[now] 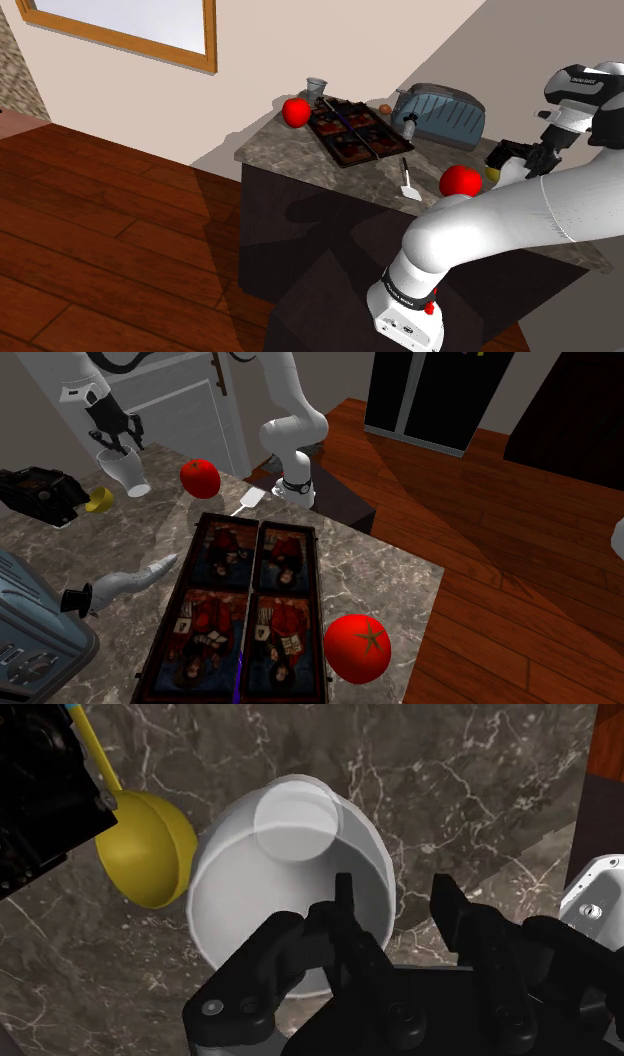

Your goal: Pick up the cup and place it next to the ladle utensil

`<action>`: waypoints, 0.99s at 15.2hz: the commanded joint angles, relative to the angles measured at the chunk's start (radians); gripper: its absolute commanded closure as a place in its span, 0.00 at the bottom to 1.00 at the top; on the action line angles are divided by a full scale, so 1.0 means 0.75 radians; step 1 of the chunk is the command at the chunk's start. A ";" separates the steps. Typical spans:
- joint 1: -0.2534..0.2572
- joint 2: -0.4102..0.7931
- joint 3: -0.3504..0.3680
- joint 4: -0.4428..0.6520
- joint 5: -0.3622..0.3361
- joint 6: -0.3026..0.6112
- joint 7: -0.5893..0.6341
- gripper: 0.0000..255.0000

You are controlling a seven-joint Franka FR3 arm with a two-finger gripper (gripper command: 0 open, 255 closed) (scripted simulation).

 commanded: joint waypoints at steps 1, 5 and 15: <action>0.000 0.000 0.000 0.000 0.000 0.000 0.000 0.00; 0.000 0.000 0.000 0.000 0.000 0.000 0.000 0.00; 0.060 0.049 0.004 0.187 0.050 -0.145 -0.040 0.00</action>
